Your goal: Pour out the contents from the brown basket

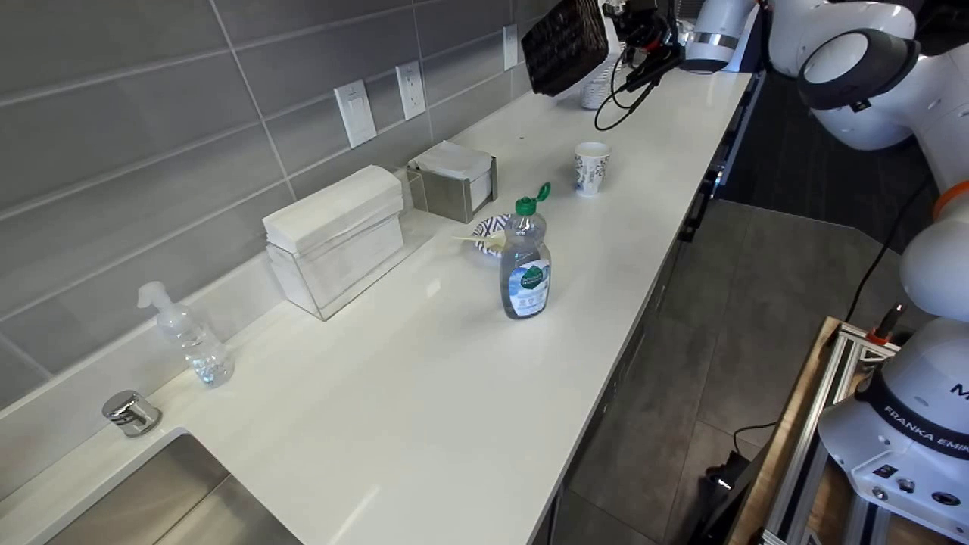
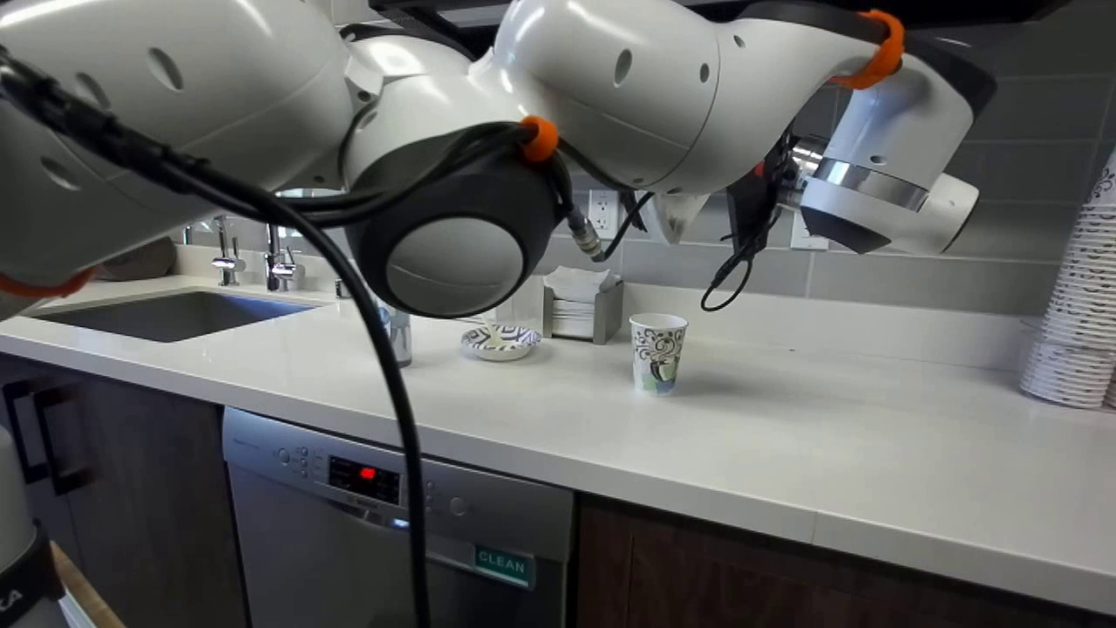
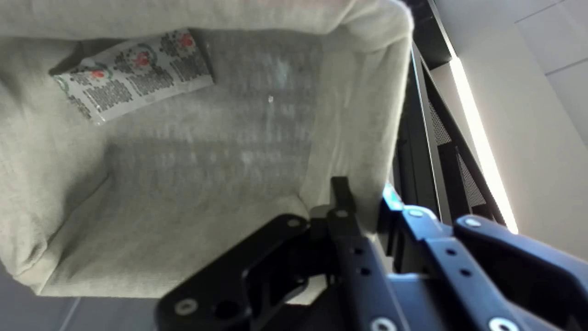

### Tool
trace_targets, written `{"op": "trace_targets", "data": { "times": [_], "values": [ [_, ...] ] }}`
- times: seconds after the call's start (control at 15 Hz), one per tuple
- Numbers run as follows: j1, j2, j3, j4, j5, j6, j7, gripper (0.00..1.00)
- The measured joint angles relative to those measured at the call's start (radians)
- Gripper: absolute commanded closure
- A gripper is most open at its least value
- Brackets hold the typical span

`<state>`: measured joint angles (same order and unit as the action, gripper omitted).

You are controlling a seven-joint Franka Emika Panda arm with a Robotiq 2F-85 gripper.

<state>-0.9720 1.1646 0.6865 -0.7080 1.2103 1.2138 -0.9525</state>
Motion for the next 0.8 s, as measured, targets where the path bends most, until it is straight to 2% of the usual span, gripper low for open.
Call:
{"op": "trace_targets", "data": {
  "times": [0.33,0.6,0.8],
  "values": [
    [0.000,0.017,0.012,0.017,0.020,0.004,0.042,0.96],
    [-0.002,0.062,0.071,0.036,0.089,-0.016,0.086,0.96],
    [0.004,0.078,0.061,0.053,0.084,-0.002,0.099,0.96]
  ]
}}
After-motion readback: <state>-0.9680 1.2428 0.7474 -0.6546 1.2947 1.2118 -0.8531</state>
